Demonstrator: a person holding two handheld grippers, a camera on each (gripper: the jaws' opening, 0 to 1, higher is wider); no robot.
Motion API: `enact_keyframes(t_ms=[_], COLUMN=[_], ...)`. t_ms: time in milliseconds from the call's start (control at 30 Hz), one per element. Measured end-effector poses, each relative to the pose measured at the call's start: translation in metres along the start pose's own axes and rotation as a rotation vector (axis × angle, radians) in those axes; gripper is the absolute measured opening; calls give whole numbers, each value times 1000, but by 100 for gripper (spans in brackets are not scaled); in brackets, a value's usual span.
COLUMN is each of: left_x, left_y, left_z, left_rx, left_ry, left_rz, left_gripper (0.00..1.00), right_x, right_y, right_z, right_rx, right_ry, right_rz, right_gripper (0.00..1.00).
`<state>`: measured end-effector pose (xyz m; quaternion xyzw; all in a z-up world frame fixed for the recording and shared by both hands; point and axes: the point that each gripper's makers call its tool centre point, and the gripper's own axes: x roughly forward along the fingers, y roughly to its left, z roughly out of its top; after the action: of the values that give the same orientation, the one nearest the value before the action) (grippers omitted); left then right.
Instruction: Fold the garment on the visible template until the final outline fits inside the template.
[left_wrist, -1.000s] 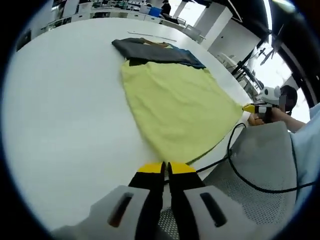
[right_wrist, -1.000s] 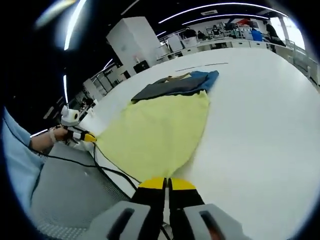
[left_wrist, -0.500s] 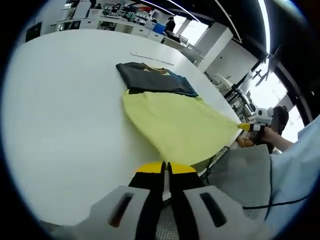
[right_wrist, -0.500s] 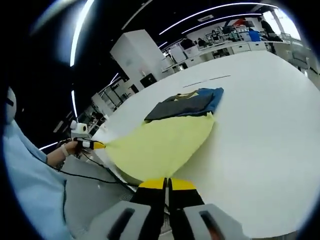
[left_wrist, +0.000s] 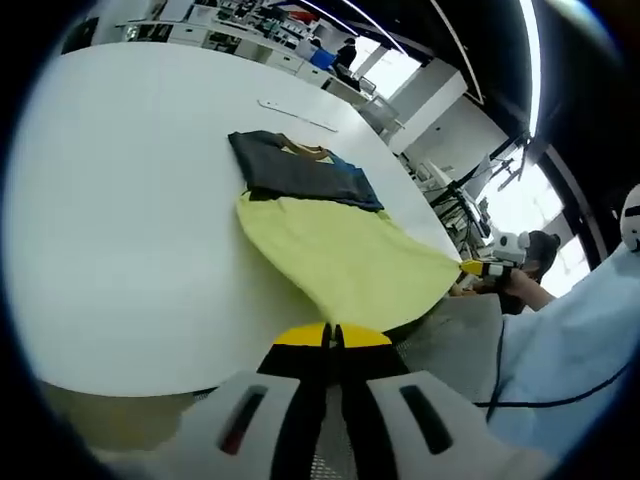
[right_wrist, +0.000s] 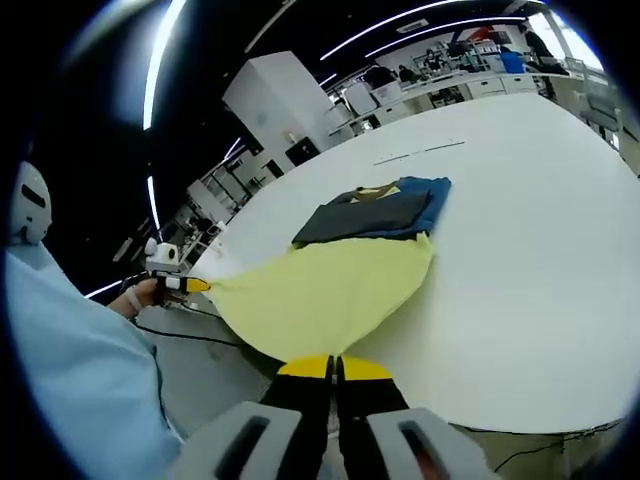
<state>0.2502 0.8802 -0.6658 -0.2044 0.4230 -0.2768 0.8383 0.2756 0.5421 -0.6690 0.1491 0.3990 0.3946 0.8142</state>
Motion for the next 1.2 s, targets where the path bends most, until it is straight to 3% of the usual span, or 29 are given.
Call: enact_keyframes(t_ms=[200,400,567,833,900,1067,1200], left_x=[-1,1,5,18,22,38,55], left_y=[7,11,18,33,37,50,59], left_z=[6,37,64,102,114,144,172], left_rx=[-11,7,-38,-19,-34,-60,-55], left_ry=[-11,-56,-119,-147,-188,-227,-280], left_rz=[-1,-28,-64,-54,-41,-6,20], left_gripper=[0,0,0,0,0,0,0], right_x=[1,3,3,12,20,32,42], right_y=[0,1,-2,-12,-17,-30,-54], right_z=[2,23,39,90,101,135,157], right_rx=[45,104,109,138,134,142,114], right_ry=[-2,-58,-96,-192,-200,-256,-271], right_rz=[8,51,61,88,80,81,12], right_gripper=[0,0,0,0,0,0,0])
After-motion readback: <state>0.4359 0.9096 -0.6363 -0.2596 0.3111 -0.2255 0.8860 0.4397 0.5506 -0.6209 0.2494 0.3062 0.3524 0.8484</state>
